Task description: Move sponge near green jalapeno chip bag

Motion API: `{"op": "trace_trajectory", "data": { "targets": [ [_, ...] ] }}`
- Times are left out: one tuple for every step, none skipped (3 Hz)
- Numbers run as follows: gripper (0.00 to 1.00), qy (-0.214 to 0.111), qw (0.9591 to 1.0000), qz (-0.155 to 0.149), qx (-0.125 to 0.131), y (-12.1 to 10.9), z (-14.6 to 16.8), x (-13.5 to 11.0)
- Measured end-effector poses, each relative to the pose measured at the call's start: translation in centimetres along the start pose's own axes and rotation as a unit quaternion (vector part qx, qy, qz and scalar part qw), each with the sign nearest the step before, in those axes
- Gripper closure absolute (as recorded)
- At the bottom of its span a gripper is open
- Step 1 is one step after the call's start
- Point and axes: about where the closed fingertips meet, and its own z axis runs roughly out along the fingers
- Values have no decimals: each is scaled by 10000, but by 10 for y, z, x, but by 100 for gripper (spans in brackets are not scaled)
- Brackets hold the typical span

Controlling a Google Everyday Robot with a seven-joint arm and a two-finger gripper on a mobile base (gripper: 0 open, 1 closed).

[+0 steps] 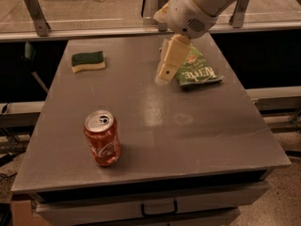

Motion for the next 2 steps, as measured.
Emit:
{"op": "trace_trajectory", "data": {
  "targets": [
    [0,-33,10000,56,27,-6,6,0],
    [0,-446,9988,189,36,-29,46,-27]
  ]
}}
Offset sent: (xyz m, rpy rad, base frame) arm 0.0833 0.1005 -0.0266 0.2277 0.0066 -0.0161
